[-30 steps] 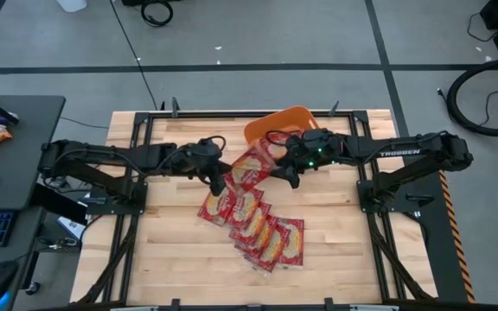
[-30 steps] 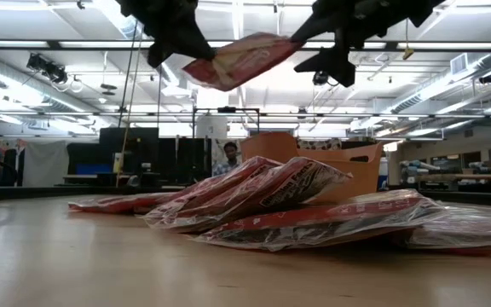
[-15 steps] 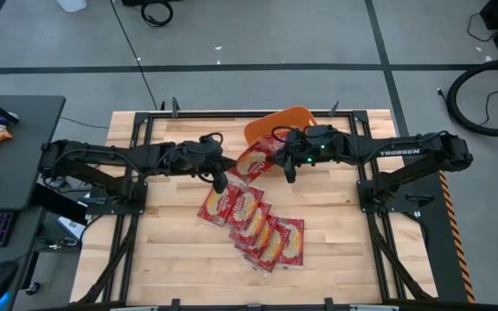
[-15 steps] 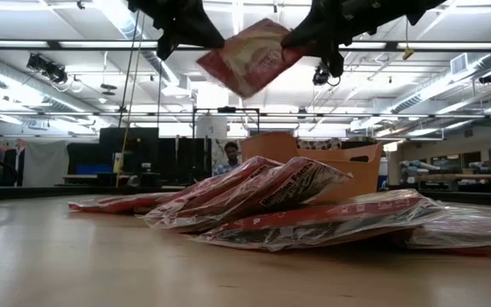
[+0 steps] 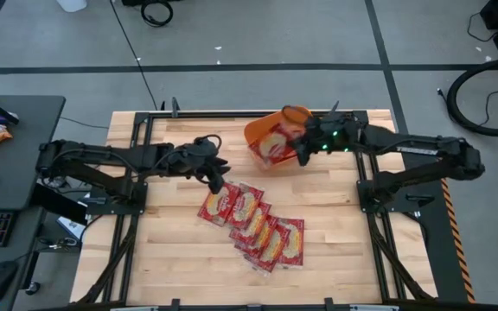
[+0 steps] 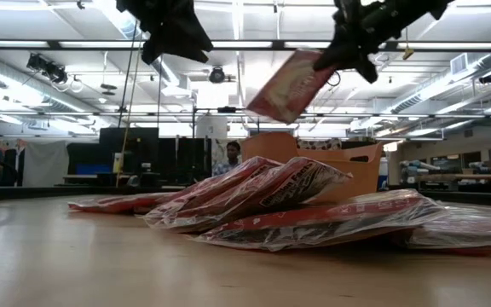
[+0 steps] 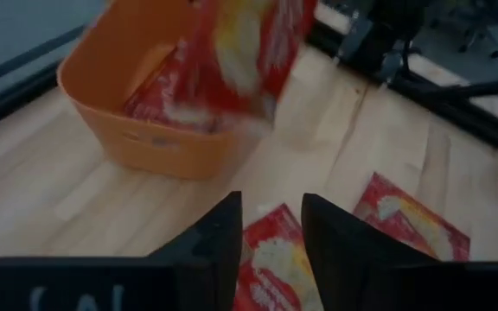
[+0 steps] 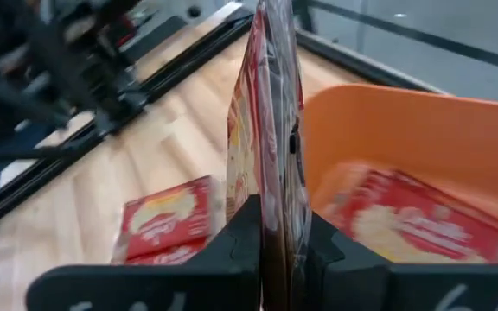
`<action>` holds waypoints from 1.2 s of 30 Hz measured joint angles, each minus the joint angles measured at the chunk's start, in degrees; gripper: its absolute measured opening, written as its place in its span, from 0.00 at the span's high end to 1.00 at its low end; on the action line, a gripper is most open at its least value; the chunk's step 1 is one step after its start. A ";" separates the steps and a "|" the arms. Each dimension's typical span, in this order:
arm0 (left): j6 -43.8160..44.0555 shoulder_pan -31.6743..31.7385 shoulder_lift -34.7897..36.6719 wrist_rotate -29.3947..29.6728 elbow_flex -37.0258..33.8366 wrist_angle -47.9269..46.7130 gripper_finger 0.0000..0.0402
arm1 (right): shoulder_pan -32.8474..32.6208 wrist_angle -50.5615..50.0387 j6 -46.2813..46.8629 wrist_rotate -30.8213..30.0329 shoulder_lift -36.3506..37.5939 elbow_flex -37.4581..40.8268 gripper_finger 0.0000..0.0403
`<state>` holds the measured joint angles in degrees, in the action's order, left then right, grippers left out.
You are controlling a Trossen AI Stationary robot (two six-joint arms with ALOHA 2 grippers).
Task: Sort popcorn bags into baskets
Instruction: Put the red popcorn bag into the orange bin
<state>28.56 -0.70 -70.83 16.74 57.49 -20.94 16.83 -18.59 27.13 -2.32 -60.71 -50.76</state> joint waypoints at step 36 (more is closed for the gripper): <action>30.80 -7.14 -29.42 -6.64 4.28 -10.59 0.45 | 27.74 -14.99 -12.75 16.12 -10.95 -2.06 0.61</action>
<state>59.36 -7.84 -100.25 10.10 61.77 -31.53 44.57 -33.59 14.39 13.80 -71.66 -52.83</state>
